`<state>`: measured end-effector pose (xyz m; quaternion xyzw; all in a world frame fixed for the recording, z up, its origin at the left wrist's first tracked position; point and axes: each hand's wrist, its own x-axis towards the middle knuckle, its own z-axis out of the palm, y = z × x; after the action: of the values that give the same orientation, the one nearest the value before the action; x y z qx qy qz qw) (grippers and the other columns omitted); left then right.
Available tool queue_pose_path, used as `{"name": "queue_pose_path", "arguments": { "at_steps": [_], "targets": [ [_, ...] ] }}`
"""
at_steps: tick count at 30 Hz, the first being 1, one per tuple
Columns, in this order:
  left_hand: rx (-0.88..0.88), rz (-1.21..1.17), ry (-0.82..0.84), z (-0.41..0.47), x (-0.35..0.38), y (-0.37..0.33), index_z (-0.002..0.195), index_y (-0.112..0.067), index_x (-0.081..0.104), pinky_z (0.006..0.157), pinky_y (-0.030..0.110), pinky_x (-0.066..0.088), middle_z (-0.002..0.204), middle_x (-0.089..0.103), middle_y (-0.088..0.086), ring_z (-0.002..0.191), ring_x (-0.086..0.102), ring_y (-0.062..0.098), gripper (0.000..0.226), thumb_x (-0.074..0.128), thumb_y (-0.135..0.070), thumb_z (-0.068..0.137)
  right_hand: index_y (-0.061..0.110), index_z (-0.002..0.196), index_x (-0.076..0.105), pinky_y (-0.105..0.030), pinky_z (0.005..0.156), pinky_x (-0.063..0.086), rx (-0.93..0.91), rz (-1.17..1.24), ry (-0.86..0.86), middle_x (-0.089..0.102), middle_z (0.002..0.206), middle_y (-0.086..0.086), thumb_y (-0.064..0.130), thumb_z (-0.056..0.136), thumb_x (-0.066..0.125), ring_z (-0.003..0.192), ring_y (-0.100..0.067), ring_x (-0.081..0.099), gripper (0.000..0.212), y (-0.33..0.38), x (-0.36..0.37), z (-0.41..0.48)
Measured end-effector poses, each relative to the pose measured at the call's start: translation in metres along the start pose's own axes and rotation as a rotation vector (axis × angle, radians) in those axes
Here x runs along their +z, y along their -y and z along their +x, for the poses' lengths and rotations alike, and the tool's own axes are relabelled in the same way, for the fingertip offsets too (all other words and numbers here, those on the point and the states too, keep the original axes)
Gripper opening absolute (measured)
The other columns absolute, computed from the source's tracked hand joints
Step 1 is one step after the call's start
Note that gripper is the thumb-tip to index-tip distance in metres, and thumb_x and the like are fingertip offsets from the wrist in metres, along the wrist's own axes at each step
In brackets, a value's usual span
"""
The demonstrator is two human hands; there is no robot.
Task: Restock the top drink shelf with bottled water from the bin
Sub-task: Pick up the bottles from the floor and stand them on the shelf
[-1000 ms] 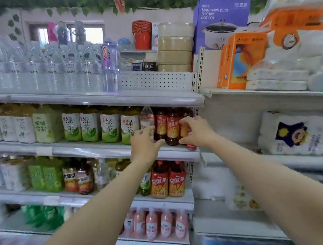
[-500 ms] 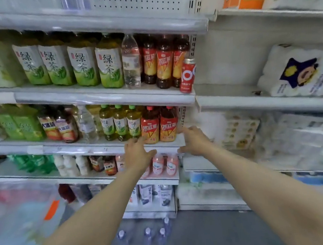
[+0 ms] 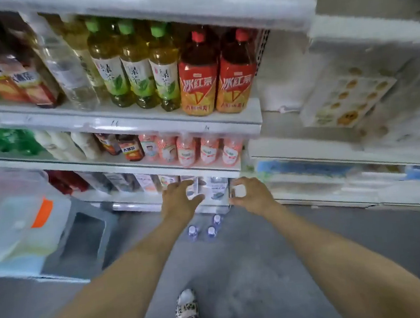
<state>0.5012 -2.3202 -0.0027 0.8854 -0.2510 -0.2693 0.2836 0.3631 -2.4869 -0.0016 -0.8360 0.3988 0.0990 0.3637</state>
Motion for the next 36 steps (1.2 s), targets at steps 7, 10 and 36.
{"name": "queue_pose_path", "arguments": {
  "at_steps": [7, 10, 36],
  "targets": [
    [-0.258, -0.198, 0.062, 0.018, 0.136, 0.119, 0.117, -0.009, 0.070, 0.096, 0.032, 0.042, 0.123, 0.065, 0.015, 0.115, 0.059, 0.031, 0.036, 0.076, -0.025, 0.085, 0.011, 0.127, 0.067, -0.032, 0.096, 0.044, 0.163, 0.220, -0.024, 0.068, 0.128, -0.008, 0.035, 0.086, 0.081, 0.119, -0.027, 0.063, 0.050, -0.102, 0.145, 0.049],
    [-0.317, -0.265, 0.030, 0.031, 0.186, 0.166, 0.118, -0.013, 0.070, 0.087, 0.017, 0.033, 0.125, 0.066, 0.013, 0.111, 0.058, 0.022, 0.033, 0.074, -0.028, 0.089, 0.012, 0.122, 0.070, -0.020, 0.086, 0.041, 0.191, 0.281, -0.045, 0.068, 0.128, -0.011, 0.036, 0.087, 0.079, 0.116, -0.027, 0.064, 0.043, -0.141, 0.204, 0.076],
    [-0.348, -0.534, 0.151, 0.209, 0.370, 0.348, 0.139, -0.015, 0.055, 0.090, 0.034, 0.047, 0.133, 0.053, 0.009, 0.106, 0.050, 0.020, 0.045, 0.066, -0.022, 0.095, 0.024, 0.104, 0.057, -0.036, 0.091, 0.053, 0.191, 0.687, -0.546, 0.065, 0.111, -0.005, 0.022, 0.066, 0.095, 0.101, -0.025, 0.063, 0.054, -0.273, 0.485, 0.261]
  ]
}}
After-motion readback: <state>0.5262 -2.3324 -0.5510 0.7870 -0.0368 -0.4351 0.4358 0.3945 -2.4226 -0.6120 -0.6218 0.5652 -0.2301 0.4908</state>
